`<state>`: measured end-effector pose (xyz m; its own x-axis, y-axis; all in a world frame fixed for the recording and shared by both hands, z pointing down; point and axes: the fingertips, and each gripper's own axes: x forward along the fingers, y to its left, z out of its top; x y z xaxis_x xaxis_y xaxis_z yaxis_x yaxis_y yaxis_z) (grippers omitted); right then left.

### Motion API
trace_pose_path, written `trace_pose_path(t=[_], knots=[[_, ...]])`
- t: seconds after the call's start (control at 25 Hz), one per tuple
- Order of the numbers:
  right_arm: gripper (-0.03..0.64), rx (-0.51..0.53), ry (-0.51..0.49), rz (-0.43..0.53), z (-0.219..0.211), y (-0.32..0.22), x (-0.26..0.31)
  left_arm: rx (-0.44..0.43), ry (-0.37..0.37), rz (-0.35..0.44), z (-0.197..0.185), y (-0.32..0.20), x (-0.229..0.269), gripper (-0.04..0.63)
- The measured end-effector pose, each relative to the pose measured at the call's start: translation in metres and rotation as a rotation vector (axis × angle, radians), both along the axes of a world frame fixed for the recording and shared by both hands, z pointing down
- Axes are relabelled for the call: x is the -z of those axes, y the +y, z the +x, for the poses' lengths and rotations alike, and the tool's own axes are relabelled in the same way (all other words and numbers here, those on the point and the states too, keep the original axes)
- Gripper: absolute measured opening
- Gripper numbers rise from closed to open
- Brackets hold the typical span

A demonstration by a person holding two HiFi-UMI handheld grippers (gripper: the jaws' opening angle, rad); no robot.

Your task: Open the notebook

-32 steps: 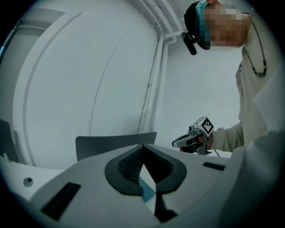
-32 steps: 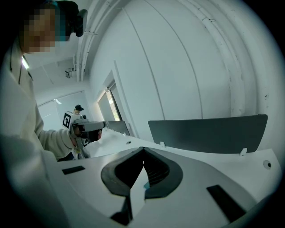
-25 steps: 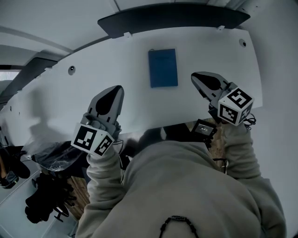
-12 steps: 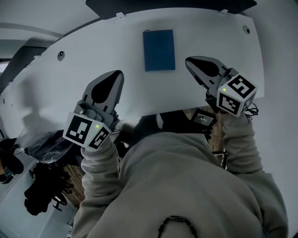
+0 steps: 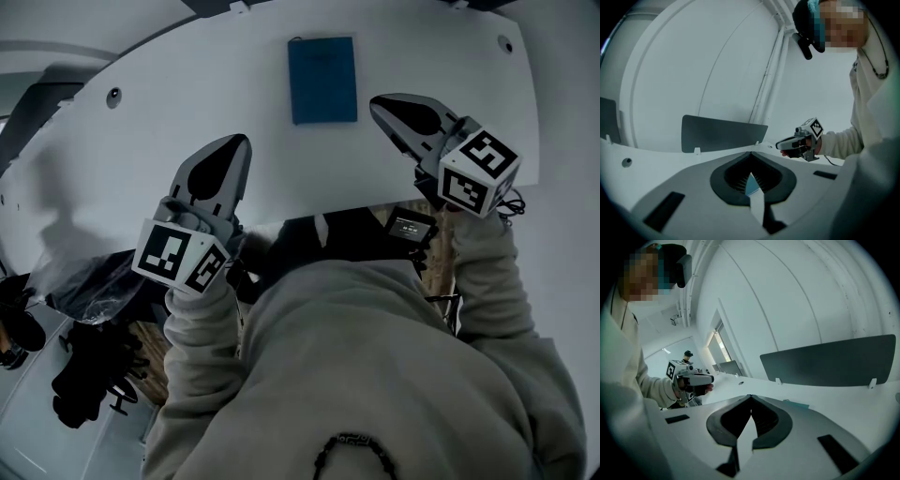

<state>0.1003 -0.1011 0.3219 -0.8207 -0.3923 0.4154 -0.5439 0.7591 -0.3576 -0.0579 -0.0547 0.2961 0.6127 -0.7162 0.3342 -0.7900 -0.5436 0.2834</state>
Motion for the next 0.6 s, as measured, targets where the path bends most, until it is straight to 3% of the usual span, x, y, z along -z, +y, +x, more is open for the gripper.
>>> trace_pose_path(t=[0.6], knots=[[0.021, -0.067, 0.036, -0.03, -0.008, -0.016, -0.024, -0.05, 0.04, 0.013, 0.011, -0.021, -0.009, -0.002]])
